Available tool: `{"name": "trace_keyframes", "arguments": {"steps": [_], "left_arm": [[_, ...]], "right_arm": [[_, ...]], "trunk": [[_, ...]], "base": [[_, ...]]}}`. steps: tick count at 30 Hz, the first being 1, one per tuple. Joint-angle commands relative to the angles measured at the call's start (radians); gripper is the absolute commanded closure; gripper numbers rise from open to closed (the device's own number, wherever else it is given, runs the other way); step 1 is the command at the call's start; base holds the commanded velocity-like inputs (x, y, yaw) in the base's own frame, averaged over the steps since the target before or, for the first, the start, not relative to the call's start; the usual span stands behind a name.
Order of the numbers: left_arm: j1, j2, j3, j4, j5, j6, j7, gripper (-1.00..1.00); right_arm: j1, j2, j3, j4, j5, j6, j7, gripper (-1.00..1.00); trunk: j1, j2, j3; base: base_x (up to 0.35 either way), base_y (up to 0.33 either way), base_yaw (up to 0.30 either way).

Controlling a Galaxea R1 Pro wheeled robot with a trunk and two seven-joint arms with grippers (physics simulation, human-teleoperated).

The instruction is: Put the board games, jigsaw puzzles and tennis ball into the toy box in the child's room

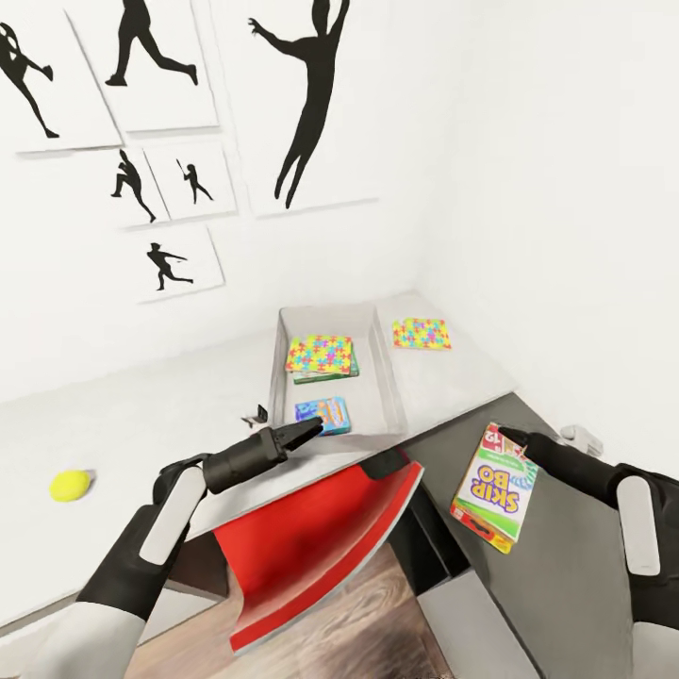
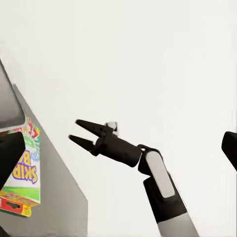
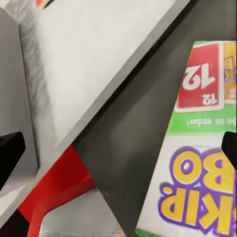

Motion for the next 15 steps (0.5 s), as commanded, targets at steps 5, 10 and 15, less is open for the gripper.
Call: {"name": "trace_keyframes", "arguments": {"steps": [5,10,15], "left_arm": [[-0.001,0.001,0.002,-0.042,0.005,0.048,0.001,-1.0],[-0.001,0.002,0.004,-0.069,0.004,0.067,0.001,-1.0],[-0.001,0.002,0.005,-0.081,0.004,0.075,0.001,-1.0]], "right_arm": [[0.033,-0.002,-0.011,-0.002,0.01,0.005,0.049,-1.0],[0.052,-0.003,-0.014,-0.002,0.01,0.004,0.065,-1.0],[0.064,-0.004,-0.017,-0.003,0.01,0.003,0.073,-1.0]], "trunk": [[0.001,-0.002,0.0],[0.001,-0.002,0.002],[0.001,-0.002,0.004]], "base": [[0.0,0.0,-0.276],[0.0,0.0,-0.278],[0.0,0.0,-0.279]]}}
